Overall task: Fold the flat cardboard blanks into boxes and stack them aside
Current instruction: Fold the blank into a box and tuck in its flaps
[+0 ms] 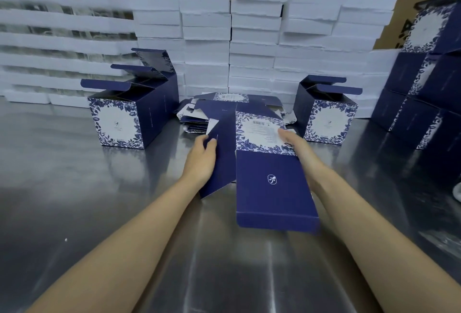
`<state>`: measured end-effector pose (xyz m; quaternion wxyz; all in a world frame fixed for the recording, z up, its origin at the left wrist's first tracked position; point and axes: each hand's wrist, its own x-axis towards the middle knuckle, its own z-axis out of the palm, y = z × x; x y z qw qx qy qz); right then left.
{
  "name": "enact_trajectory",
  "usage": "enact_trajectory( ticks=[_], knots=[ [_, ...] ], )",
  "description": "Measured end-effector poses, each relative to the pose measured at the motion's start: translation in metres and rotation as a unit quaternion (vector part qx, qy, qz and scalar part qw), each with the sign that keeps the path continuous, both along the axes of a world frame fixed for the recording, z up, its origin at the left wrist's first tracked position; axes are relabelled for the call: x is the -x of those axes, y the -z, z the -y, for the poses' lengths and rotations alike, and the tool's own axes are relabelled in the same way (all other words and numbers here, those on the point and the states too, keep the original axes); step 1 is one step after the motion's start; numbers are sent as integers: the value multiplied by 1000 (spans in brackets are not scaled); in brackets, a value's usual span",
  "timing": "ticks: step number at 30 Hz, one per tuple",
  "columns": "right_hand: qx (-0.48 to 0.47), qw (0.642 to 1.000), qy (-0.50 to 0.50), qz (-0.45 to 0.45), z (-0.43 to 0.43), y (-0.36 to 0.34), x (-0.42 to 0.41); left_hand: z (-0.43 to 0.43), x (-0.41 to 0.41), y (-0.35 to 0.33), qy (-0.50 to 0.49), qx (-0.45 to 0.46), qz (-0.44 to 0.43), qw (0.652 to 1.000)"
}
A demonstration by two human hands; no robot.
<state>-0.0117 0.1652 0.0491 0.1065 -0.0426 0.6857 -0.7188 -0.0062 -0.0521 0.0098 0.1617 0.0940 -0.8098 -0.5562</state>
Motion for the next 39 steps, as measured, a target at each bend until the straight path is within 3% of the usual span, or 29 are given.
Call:
enact_trajectory(
  ticks=[3,6,9,13,16,19,21,23,27,30,32,35,37,39],
  knots=[
    [122,989,-86,18,6,-7,-6,1,2,-8,69,-219,-32,973],
    [116,984,-130,26,11,-7,-5,3,-3,-11,136,-351,-21,926],
    [88,981,-154,82,14,-3,2,5,-2,-18,120,-364,-20,923],
    [34,984,-140,100,14,-14,2,10,-1,-33,123,-302,-7,945],
    [28,994,-102,38,13,-27,1,6,-3,-26,133,-318,-29,938],
    [69,996,-28,-55,14,-42,2,15,1,-14,73,-423,-28,903],
    [105,985,24,-135,12,-52,2,27,4,-8,37,-492,-31,869],
    [110,963,65,-237,8,-59,1,36,8,-5,11,-507,-54,860],
    [-12,852,183,-490,13,-49,0,37,9,-4,-9,-448,-91,889],
    [-72,797,218,-559,21,-24,6,29,6,-4,23,-416,-103,903],
    [-127,788,191,-571,21,5,11,22,3,-4,99,-416,-86,900],
    [-311,755,85,-571,16,46,20,11,-1,-3,192,-429,-41,882],
    [-369,763,37,-529,13,55,24,6,-1,-2,209,-426,-34,880],
    [-362,790,29,-494,14,54,25,6,0,1,231,-402,-53,884]
  ],
)
